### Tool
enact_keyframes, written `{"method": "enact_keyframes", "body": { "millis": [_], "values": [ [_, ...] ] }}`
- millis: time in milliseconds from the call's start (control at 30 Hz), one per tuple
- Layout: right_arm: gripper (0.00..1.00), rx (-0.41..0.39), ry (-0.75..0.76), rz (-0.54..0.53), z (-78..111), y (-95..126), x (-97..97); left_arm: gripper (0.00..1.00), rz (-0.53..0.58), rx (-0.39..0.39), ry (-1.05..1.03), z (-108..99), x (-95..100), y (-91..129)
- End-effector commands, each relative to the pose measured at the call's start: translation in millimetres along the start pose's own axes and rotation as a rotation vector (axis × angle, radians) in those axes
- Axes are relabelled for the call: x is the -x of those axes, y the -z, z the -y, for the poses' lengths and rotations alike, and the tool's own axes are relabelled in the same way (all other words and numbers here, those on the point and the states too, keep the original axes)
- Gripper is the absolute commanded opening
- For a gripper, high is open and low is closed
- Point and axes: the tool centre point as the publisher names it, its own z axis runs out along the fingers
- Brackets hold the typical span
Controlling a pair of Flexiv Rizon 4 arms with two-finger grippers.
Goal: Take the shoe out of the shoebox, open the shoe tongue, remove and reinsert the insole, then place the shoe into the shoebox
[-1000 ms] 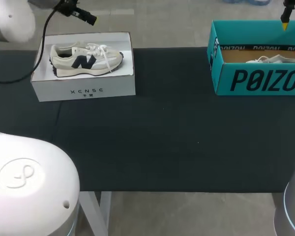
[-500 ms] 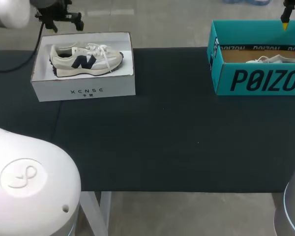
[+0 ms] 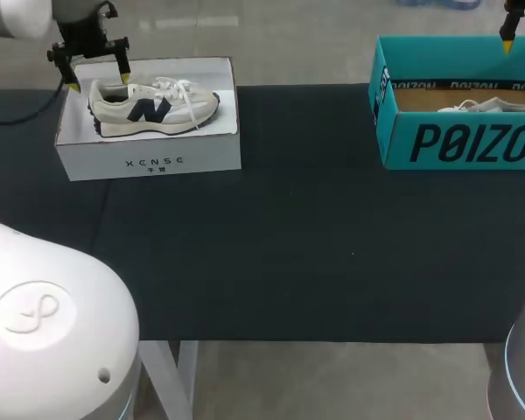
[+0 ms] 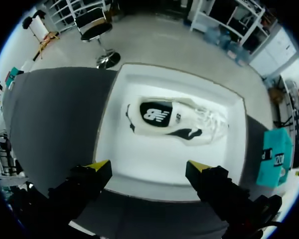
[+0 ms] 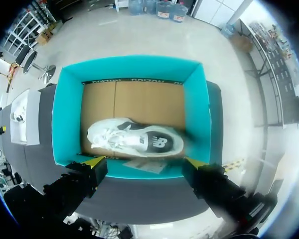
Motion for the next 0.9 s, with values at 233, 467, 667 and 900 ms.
{"method": "enact_keyframes", "body": {
  "millis": [233, 467, 667, 900],
  "values": [
    [1.00, 0.002, 0.000, -0.001, 0.5, 0, 0.1, 1.00, 0.107, 0.267, -0.074, 51, 16.9, -24],
    [1.00, 0.002, 0.000, -0.001, 0.5, 0, 0.1, 1.00, 0.162, 0.209, -0.239, 61, 6.4, -25],
    [1.00, 0.002, 0.000, -0.001, 0.5, 0, 0.1, 1.00, 0.162, 0.209, -0.239, 61, 6.4, -25],
    [1.00, 0.002, 0.000, -0.001, 0.5, 0, 0.1, 1.00, 0.162, 0.209, -0.239, 61, 6.4, -25]
  ]
}}
